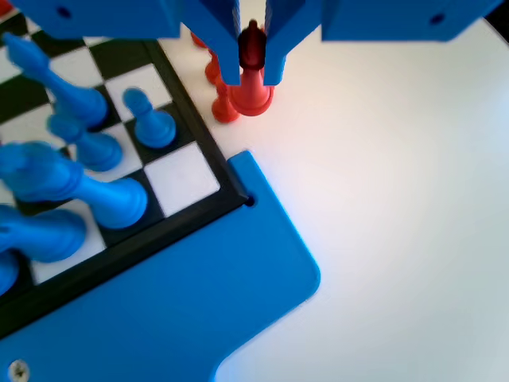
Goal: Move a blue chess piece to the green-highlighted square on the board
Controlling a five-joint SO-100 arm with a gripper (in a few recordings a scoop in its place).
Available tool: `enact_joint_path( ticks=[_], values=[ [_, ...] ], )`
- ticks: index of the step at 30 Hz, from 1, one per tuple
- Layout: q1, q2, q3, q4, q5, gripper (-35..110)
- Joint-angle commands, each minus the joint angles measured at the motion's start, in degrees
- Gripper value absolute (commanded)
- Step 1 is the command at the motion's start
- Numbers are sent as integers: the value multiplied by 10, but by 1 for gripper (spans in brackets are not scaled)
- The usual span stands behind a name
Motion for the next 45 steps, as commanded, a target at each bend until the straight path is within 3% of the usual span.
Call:
enact_joint_path(
  ticks=[1, 11, 45],
  values=[
    [2, -3, 4, -35, -19, 1],
    [33, -12, 47, -86, -96, 1],
    [18, -39, 47, -134, -100, 7]
  ],
)
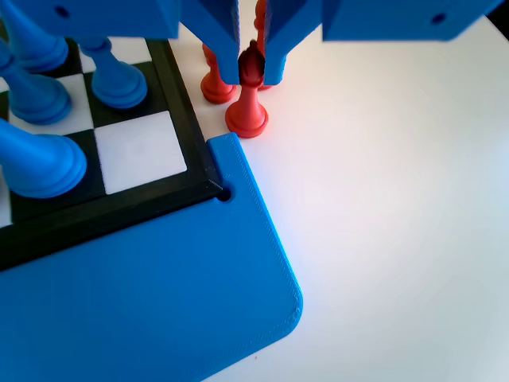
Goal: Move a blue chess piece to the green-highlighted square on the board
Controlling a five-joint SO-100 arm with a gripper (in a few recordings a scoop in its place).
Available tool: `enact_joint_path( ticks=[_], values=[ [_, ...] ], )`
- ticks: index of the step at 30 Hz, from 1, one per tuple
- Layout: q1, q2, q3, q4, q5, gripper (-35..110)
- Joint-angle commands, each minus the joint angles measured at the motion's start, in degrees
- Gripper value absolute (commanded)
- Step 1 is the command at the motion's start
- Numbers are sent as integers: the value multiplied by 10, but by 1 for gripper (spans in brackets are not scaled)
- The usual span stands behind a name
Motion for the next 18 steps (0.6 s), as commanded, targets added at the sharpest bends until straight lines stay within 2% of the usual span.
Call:
enact_joint_path(
  ticks=[1, 8, 18],
  values=[
    [11, 11, 2, 0, -9, 7],
    [13, 11, -11, 28, -16, 10],
    [-19, 33, -53, 98, 35, 11]
  ],
)
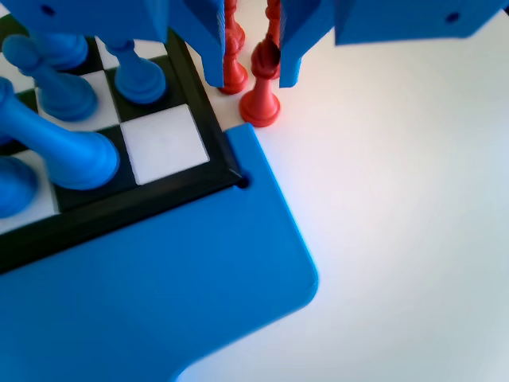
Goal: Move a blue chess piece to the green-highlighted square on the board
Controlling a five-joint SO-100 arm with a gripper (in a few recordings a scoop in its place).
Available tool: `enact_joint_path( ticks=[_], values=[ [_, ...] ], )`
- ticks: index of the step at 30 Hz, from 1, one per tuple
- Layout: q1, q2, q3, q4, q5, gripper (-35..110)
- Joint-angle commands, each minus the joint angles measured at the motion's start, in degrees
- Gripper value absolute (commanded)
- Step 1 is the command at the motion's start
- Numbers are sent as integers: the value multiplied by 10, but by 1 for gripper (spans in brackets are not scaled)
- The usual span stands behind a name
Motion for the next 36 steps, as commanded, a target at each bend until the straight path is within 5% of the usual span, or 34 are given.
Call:
enact_joint_path(
  ticks=[1, 17, 25, 36],
  values=[
    [-4, 37, -29, 32, 4, 11],
    [33, 95, -109, 218, -65, 11],
    [-48, 120, -219, 370, 22, 3],
    [-265, 190, -144, 256, 174, 4]
  ],
)
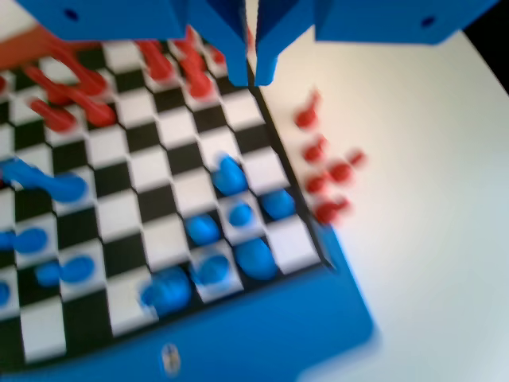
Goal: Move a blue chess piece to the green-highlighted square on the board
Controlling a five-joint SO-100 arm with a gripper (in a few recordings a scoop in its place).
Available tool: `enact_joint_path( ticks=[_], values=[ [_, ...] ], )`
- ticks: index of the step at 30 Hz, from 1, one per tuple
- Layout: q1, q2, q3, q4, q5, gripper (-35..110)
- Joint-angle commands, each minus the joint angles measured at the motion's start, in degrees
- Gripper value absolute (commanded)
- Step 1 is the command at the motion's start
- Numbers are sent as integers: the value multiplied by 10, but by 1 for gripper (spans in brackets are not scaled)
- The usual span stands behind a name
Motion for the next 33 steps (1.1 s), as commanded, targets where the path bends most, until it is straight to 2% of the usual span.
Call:
enact_joint_path(
  ticks=[1, 12, 17, 23, 33],
  values=[
    [-68, 59, 33, -45, 22, 5],
    [-208, 134, 190, -139, 31, 8],
    [-259, 150, 195, -107, 59, 8],
    [-296, 146, 154, -20, 76, 9],
    [-309, 62, 74, -1, 82, 9]
  ],
)
